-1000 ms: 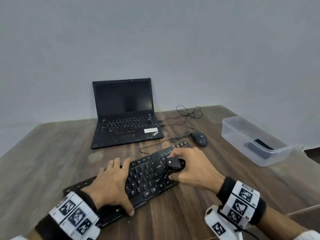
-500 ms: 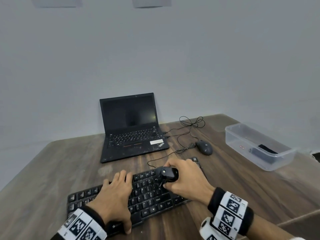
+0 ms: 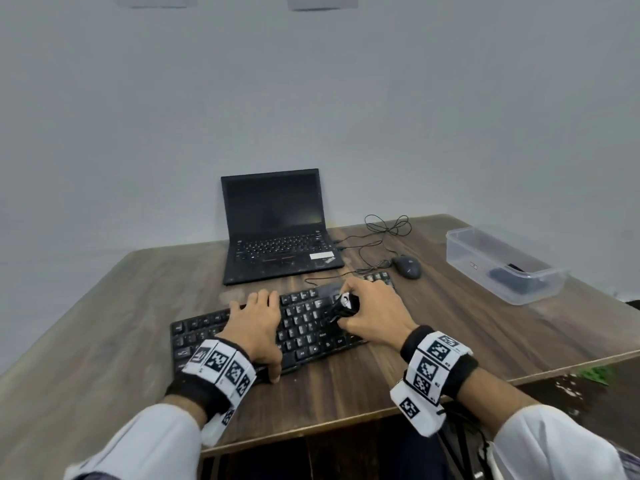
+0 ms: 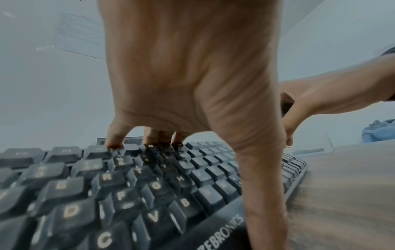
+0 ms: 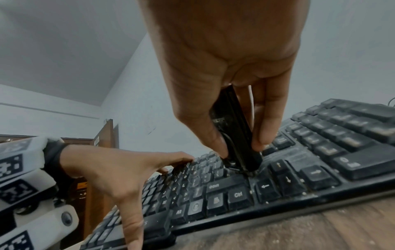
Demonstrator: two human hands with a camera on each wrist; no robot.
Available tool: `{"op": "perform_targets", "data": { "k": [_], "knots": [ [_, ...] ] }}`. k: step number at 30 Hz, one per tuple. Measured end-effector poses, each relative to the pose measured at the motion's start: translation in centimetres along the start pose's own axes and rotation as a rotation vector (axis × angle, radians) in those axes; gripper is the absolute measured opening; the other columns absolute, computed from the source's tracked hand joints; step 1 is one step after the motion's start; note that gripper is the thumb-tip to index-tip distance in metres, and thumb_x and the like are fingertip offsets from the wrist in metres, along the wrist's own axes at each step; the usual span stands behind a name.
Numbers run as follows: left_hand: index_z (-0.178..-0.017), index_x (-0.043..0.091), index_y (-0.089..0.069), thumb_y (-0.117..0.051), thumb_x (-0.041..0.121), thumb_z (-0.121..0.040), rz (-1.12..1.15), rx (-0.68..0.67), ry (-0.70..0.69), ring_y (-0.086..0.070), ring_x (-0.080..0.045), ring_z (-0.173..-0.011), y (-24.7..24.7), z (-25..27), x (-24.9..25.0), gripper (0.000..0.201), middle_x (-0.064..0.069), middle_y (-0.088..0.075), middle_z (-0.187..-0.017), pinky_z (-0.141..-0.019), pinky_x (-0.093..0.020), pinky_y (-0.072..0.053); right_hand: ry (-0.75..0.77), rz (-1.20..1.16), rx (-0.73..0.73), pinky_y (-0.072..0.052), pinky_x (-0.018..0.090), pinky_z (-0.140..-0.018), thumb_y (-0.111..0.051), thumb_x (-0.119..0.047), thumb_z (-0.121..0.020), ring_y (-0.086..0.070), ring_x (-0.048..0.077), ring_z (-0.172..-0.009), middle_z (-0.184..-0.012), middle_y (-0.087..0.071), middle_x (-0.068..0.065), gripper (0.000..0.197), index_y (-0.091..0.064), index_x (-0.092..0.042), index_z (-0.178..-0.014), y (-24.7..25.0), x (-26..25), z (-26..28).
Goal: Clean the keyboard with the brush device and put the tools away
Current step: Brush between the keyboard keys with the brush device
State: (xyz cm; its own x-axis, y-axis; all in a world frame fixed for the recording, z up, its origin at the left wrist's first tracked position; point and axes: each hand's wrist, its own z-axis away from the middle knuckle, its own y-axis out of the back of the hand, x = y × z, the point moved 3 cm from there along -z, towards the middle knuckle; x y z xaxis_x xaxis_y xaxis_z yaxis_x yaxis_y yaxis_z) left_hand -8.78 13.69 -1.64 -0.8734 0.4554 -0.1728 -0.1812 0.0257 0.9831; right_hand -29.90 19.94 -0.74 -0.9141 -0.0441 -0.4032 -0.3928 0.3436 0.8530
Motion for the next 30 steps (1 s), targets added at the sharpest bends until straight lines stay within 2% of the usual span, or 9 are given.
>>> {"op": "perform_targets", "data": {
  "k": [8, 14, 17, 19, 20, 22, 24, 27, 30],
  "knots": [
    [-0.151, 0.008, -0.023, -0.095, 0.056, -0.042, 0.016, 0.011, 0.043, -0.035, -0.028, -0.135, 0.1, 0.7, 0.2, 0.139, -0.006, -0.036, -0.145, -0.114, -0.059, -0.031, -0.04, 0.024, 0.016, -0.037, 0.027, -0.07, -0.08, -0.035, -0.081, -0.068, 0.019, -0.098, -0.102, -0.075, -0.005, 0.037, -0.061, -0.03, -0.113, -0.4, 0.4, 0.1],
    [-0.151, 0.008, -0.022, -0.095, 0.054, -0.045, -0.005, 0.041, 0.029, -0.033, -0.028, -0.135, 0.2, 1.1, 0.4, 0.137, -0.007, -0.034, -0.145, -0.114, -0.059, -0.03, -0.031, 0.022, 0.037, -0.05, 0.029, -0.077, -0.08, -0.036, -0.079, -0.069, 0.018, -0.097, -0.101, -0.076, -0.007, 0.031, -0.068, -0.03, -0.106, 0.2, 0.5, 0.3],
    [-0.15, 0.008, -0.021, -0.096, 0.052, -0.045, -0.011, 0.055, 0.014, -0.033, -0.028, -0.135, 0.2, 1.2, 0.6, 0.136, -0.006, -0.033, -0.144, -0.114, -0.06, -0.03, 0.016, 0.029, 0.022, -0.038, 0.015, -0.061, -0.081, -0.034, -0.079, -0.061, 0.01, -0.085, -0.093, -0.074, -0.01, 0.03, -0.068, -0.03, -0.105, -0.1, 0.6, 0.9],
    [-0.152, 0.007, -0.017, -0.096, 0.052, -0.045, -0.012, 0.062, 0.007, -0.032, -0.029, -0.136, 0.1, 1.1, 0.6, 0.14, -0.006, -0.031, -0.146, -0.114, -0.061, -0.029, 0.03, 0.052, -0.002, -0.035, 0.009, -0.06, -0.08, -0.033, -0.078, -0.062, 0.009, -0.082, -0.087, -0.07, -0.013, 0.029, -0.067, -0.031, -0.105, 0.0, 0.7, 1.2],
    [-0.153, 0.007, -0.016, -0.096, 0.052, -0.045, -0.01, 0.065, 0.004, -0.032, -0.029, -0.137, 0.1, 1.0, 0.5, 0.142, -0.006, -0.031, -0.146, -0.115, -0.06, -0.028, 0.008, 0.046, 0.006, -0.042, 0.012, -0.064, -0.079, -0.034, -0.077, -0.064, 0.01, -0.083, -0.086, -0.07, -0.013, 0.029, -0.066, -0.032, -0.103, 0.3, 0.9, 1.1],
    [-0.154, 0.008, -0.013, -0.095, 0.054, -0.044, 0.009, 0.06, 0.002, -0.031, -0.028, -0.137, 0.0, 0.9, 0.2, 0.145, -0.006, -0.031, -0.147, -0.116, -0.059, -0.028, -0.077, -0.002, 0.049, -0.058, 0.031, -0.078, -0.079, -0.038, -0.072, -0.07, 0.017, -0.091, -0.091, -0.074, -0.01, 0.032, -0.067, -0.033, -0.1, 1.2, 1.6, 0.6],
    [-0.155, 0.009, -0.014, -0.095, 0.058, -0.043, 0.052, 0.039, 0.002, -0.03, -0.027, -0.138, -0.2, 0.8, -0.3, 0.146, -0.004, -0.031, -0.148, -0.117, -0.058, -0.027, -0.127, 0.023, 0.085, -0.061, 0.039, -0.084, -0.08, -0.038, -0.071, -0.073, 0.022, -0.095, -0.096, -0.077, -0.006, 0.034, -0.068, -0.034, -0.102, 1.9, 2.6, -0.2],
    [-0.156, 0.011, -0.013, -0.094, 0.06, -0.043, 0.098, 0.033, -0.011, -0.029, -0.025, -0.141, -0.6, 0.6, -0.9, 0.148, -0.003, -0.029, -0.151, -0.119, -0.057, -0.025, -0.094, 0.023, 0.09, -0.061, 0.035, -0.082, -0.082, -0.037, -0.071, -0.073, 0.018, -0.091, -0.094, -0.077, -0.007, 0.032, -0.069, -0.034, -0.1, 1.7, 1.8, -0.4],
    [-0.156, 0.011, -0.012, -0.094, 0.06, -0.043, 0.096, 0.038, -0.039, -0.029, -0.025, -0.139, -0.7, 0.3, -1.1, 0.148, -0.001, -0.029, -0.149, -0.118, -0.055, -0.027, 0.067, 0.007, -0.048, -0.056, 0.025, -0.076, -0.08, -0.034, -0.072, -0.07, 0.007, -0.082, -0.086, -0.075, -0.013, 0.025, -0.07, -0.03, -0.095, -0.3, -0.4, 0.5]
  ]
}}
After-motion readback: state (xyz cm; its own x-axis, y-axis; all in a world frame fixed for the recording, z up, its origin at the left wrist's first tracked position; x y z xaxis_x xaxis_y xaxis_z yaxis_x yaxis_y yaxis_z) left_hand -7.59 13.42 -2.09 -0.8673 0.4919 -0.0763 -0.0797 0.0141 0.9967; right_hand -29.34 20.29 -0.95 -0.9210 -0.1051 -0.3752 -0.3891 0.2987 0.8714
